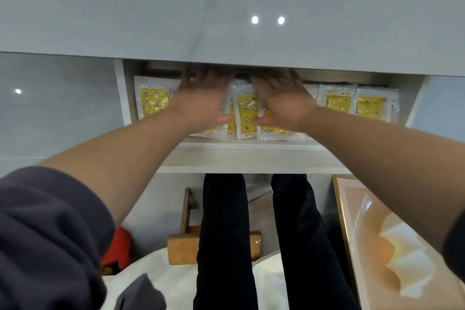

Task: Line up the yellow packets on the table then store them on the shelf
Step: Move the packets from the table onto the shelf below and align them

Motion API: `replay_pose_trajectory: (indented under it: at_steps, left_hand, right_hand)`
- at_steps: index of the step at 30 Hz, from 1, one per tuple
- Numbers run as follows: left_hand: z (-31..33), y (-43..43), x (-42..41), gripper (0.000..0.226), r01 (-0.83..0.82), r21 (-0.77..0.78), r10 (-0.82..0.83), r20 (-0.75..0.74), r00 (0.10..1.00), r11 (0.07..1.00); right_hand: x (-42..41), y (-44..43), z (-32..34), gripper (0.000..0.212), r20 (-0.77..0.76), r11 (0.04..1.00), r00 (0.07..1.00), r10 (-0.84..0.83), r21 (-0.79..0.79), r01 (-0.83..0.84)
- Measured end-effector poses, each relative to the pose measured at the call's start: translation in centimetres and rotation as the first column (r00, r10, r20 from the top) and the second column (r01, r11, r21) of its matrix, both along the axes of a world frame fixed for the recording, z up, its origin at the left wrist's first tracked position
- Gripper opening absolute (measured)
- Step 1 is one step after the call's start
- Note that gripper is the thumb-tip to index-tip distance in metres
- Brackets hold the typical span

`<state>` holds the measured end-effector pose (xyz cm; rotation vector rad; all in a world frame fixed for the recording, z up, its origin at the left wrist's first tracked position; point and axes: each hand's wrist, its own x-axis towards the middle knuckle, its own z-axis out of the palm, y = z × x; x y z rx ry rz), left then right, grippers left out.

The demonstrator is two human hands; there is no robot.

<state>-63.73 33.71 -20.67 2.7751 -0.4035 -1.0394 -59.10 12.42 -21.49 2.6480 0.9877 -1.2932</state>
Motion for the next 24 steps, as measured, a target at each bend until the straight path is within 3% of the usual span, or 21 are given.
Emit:
replay_pose_trajectory:
  at_steps: [4,9,15,19,24]
  left_hand:
    - [-1.7,-3.8,-0.6,0.099,0.068,-0.029,-0.066,0.069,0.995,0.997]
    - [-3.7,-3.2,-0.2,0.100,0.213,0.037,-0.215,0.044,0.976,0.976]
    - [-3.2,-4.0,-1.0,0.091,0.218,-0.016,-0.208,0.248,0.946,0.976]
    - [-5.5,-4.1,-1.0,0.090,0.369,-0.022,-0.348,0.284,0.893,0.929]
    - [-7.3,-4.0,-1.3,0.092,0.397,0.006,-0.378,0.318,0.870,0.918]
  right_hand:
    - [-1.0,-1.2,-1.5,0.082,0.111,0.988,0.994,0.020,0.149,-0.036]
    - [-0.6,-4.9,-3.5,0.085,0.213,0.958,0.951,0.223,0.130,-0.254]
    - [-0.8,-6.5,-3.0,0.082,0.286,0.922,0.917,0.276,0.192,-0.337]
    - [-0.9,-7.3,-5.0,0.079,0.342,0.879,0.872,0.350,0.203,-0.432]
    - [-0.9,-7.4,-7.0,0.079,0.368,0.858,0.875,0.314,0.286,-0.427]
